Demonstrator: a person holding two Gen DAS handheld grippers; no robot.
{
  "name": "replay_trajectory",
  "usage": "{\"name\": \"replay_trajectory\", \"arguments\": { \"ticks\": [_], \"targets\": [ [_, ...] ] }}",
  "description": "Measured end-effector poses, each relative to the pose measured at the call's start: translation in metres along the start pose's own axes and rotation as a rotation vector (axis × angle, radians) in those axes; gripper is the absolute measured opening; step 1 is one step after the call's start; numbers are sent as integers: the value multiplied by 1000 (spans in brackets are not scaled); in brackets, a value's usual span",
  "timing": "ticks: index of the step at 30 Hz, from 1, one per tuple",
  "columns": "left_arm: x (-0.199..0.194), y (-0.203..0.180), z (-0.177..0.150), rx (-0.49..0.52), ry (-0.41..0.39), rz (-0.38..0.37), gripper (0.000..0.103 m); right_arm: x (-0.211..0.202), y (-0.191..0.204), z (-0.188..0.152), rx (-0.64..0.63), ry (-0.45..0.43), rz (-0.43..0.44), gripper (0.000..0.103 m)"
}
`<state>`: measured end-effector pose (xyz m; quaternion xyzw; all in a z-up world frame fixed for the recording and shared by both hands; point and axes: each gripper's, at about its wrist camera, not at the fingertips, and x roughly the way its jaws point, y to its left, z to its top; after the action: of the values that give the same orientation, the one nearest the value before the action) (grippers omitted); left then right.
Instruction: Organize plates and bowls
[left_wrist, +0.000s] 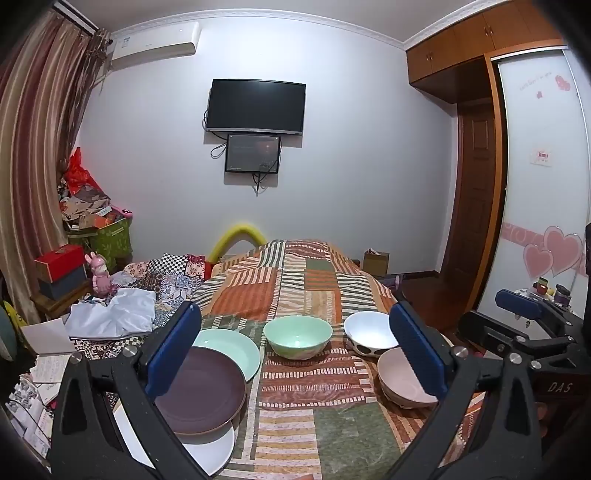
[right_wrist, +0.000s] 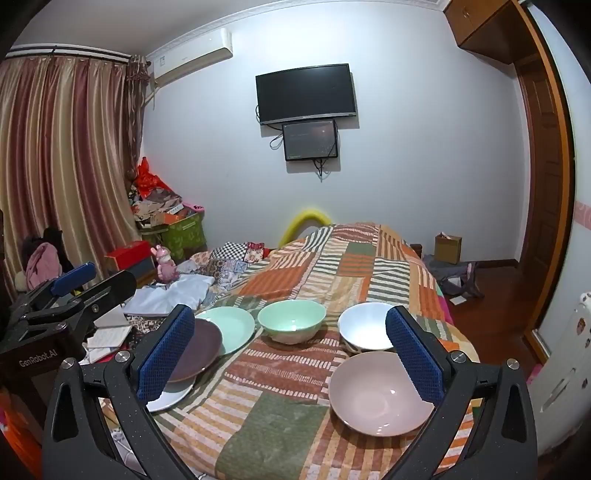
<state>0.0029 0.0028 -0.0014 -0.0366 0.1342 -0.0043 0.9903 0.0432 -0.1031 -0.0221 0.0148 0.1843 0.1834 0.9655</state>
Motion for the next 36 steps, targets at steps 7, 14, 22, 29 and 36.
{"name": "replay_trajectory", "arguments": {
  "ticks": [7, 14, 22, 29, 36],
  "targets": [
    [1, 2, 0, -8, 2, -4, 103, -2, 4, 2, 1, -3, -2, 103],
    [1, 1, -1, -7, -1, -2, 103, -2, 2, 2, 3, -5, -3, 103],
    [1, -1, -1, -7, -1, -8, 103, -2, 2, 2, 2, -6, -2, 103],
    [1, -1, -1, -8, -1, -12, 103, -3, 1, 2, 4, -7, -2, 103],
    [1, 0, -1, -12, 5, -19, 103, -2, 1, 2, 4, -7, -2, 103]
  ]
}}
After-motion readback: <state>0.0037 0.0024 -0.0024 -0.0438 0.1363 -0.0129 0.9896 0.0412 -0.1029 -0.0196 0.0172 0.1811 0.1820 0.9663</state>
